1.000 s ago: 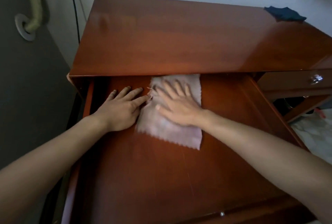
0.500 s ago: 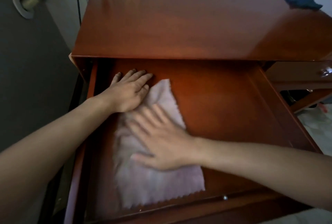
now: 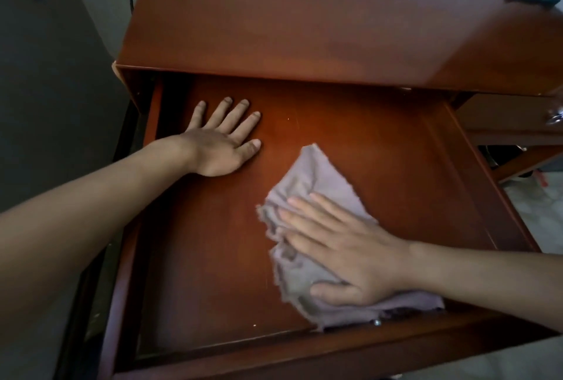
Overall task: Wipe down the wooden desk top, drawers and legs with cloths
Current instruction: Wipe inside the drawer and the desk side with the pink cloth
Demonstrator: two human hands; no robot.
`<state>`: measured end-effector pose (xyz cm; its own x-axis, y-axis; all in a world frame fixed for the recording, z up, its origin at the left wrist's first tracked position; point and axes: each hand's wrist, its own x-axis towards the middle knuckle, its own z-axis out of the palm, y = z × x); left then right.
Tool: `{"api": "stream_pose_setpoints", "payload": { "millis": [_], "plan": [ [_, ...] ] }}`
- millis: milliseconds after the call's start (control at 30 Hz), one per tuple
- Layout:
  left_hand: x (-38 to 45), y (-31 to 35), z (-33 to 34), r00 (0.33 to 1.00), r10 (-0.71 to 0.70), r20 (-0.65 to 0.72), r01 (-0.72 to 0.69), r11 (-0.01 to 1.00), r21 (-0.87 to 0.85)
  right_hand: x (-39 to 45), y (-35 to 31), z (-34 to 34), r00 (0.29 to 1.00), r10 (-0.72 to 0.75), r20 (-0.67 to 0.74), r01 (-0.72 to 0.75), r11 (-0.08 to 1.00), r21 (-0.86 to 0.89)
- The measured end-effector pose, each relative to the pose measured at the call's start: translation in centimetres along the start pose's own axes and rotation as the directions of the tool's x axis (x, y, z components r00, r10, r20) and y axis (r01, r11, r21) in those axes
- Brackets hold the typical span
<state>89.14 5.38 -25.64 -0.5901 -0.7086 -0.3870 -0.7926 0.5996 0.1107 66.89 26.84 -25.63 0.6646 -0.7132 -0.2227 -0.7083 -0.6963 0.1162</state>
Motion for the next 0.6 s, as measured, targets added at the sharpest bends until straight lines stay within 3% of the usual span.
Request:
{"api": "stream_pose_setpoints", "payload": {
  "millis": [167,233,333,433,500,533,600],
  "plan": [
    [-0.1,-0.2,-0.2,1.000,-0.003,-0.009,0.003,0.998,-0.069,10.2,-6.5,-1.5,0.912,-0.386,-0.140,0.367,0.919,-0.143],
    [-0.1,-0.4,-0.2,1.000,0.002,-0.013,-0.002,0.997,-0.072,12.3,-7.5,-1.7,0.886,-0.411,-0.215,0.403,0.912,-0.080],
    [-0.1,-0.3,0.0,1.000,-0.003,-0.014,0.002,0.999,-0.051,11.1,-7.1,-1.9,0.907,-0.350,-0.235,0.350,0.936,-0.045],
    [0.1,-0.1,0.1,1.000,-0.006,-0.023,0.006,1.000,-0.013,7.2,-4.3,-1.3,0.962,-0.147,-0.228,0.185,0.970,0.156],
    [0.1,0.0,0.1,1.000,-0.009,-0.016,0.008,1.000,-0.020,5.1,0.6,0.1,0.972,0.145,-0.187,-0.090,0.957,0.276],
    [0.1,-0.1,0.1,1.000,-0.010,-0.012,0.010,0.999,-0.036,4.2,4.0,1.1,0.923,0.349,-0.165,-0.292,0.911,0.291],
    [0.1,-0.2,0.0,1.000,-0.006,-0.010,0.005,0.998,-0.068,3.0,10.6,2.1,0.688,0.722,-0.074,-0.674,0.673,0.305]
  ]
}}
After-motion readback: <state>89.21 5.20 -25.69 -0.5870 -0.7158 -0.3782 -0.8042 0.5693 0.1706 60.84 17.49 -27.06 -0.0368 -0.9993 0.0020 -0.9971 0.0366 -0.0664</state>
